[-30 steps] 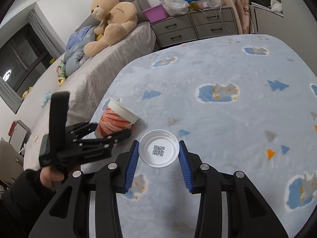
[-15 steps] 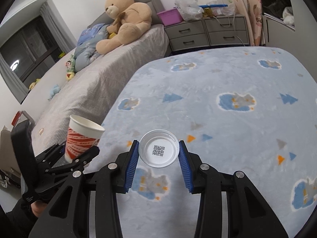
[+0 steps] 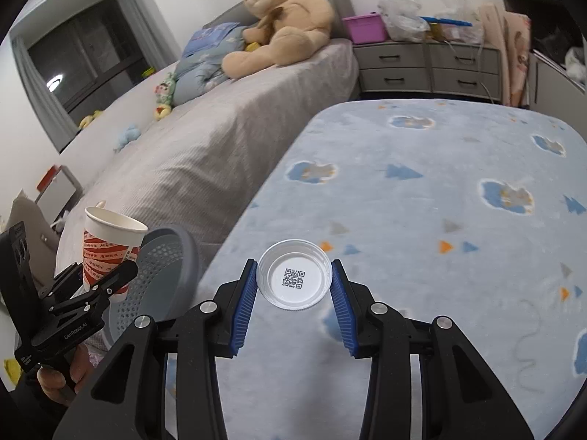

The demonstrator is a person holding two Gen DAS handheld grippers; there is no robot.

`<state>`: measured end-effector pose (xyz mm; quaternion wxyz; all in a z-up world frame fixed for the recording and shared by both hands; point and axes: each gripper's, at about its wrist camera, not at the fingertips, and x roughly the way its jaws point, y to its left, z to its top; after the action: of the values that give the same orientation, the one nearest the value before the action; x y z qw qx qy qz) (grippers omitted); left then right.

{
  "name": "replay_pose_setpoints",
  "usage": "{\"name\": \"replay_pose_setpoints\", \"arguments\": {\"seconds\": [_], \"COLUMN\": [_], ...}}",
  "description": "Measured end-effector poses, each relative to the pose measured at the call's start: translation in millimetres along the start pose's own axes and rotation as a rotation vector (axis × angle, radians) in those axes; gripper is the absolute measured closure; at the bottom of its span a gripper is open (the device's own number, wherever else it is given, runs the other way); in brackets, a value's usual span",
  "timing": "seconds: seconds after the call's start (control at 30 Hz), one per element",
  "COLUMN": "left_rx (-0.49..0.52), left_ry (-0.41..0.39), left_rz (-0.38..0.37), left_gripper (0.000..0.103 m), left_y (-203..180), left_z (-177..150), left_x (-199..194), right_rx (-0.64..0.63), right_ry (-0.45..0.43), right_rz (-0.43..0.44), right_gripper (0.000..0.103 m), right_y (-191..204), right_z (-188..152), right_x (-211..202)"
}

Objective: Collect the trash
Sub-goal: 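Carry the paper cup and bottle cap over the wastebasket and release both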

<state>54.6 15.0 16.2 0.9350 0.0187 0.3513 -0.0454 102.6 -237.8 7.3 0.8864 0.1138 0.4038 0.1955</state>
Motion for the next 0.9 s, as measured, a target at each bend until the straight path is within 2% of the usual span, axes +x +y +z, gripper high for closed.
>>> {"name": "replay_pose_setpoints", "arguments": {"seconds": [0.17,0.4,0.47,0.63,0.9], "left_rx": [-0.071,-0.164,-0.169,-0.179,-0.232], "left_ry": [0.000,0.019,0.017,0.033,0.076], "left_rz": [0.065,0.111,0.148,0.210,0.265], "left_gripper": [0.043,0.043,0.043,0.043,0.043], "left_y": [41,89,96,109,137], "left_z": [-16,-34,-37,-42,-49], "left_x": [-9,-17,-19,-18,-12], "right_rx": [-0.074,-0.149,-0.189,-0.240,-0.291], "right_ry": [0.005,0.033,0.049,0.069,0.097], "right_rz": [0.040,0.129,0.146,0.180,0.205], "right_gripper": [0.064,0.064,0.064,0.064,0.064], "right_y": [53,123,142,173,202], "right_z": [-1,-7,-11,-17,-23], "right_x": [17,51,61,76,103]}}
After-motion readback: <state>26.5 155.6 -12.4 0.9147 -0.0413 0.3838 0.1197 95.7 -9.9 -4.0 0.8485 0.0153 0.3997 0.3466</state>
